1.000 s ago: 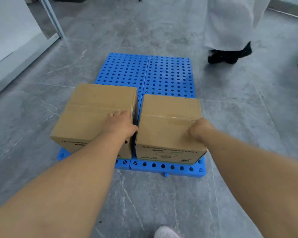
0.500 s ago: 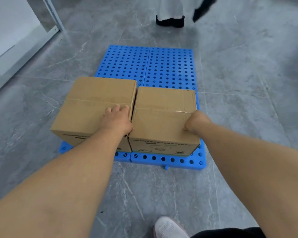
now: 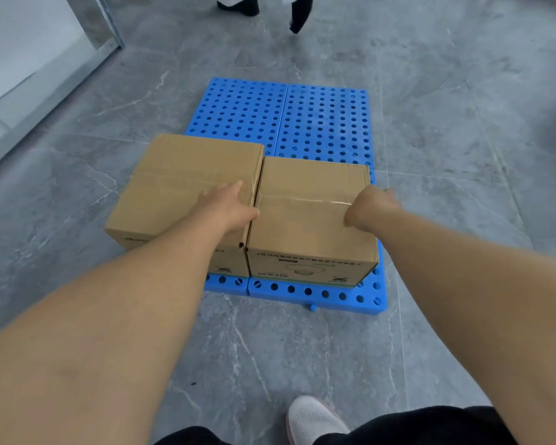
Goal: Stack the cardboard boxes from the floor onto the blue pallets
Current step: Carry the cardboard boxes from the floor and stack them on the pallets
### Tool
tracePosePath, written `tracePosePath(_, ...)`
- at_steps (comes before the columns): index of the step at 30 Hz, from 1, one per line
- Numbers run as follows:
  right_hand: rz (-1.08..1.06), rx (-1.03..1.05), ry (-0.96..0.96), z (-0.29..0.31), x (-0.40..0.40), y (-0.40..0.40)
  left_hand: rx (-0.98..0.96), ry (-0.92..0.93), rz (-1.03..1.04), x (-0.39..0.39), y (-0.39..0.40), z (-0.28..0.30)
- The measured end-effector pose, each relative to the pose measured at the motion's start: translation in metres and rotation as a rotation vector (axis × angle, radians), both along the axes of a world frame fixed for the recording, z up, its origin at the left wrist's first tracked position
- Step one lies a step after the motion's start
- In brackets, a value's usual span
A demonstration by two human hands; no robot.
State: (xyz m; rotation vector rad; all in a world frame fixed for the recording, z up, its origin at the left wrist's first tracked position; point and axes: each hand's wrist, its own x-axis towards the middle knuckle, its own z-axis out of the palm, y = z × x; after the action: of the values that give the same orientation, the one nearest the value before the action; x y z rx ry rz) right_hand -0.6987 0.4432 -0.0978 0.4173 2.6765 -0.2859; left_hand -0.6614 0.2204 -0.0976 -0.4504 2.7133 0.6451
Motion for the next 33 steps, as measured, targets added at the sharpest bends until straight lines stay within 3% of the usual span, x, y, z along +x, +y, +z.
tracePosePath(5,0.203,-0.004,0.184,0.031,0.002,-0.043,0.111,0.192,0.111,0.019,-0.033,0.019)
tracePosePath(14,0.518,-0.096,0.252,0.058,0.03,-0.167,0.157,0.388,0.398,0.078,-0.134,0.023)
tracePosePath(21,0.81,-0.12,0.266,0.056,0.05,-0.272,0.133,0.372,0.675,0.138,-0.192,0.005)
tracePosePath(27,1.015,-0.098,0.129,0.061,0.095,-0.344,0.11,0.281,0.88,0.204,-0.211,0.008)
tracePosePath(33,1.208,0.042,-0.044,0.087,0.16,-0.366,0.273,0.162,1.098,0.286,-0.187,0.038)
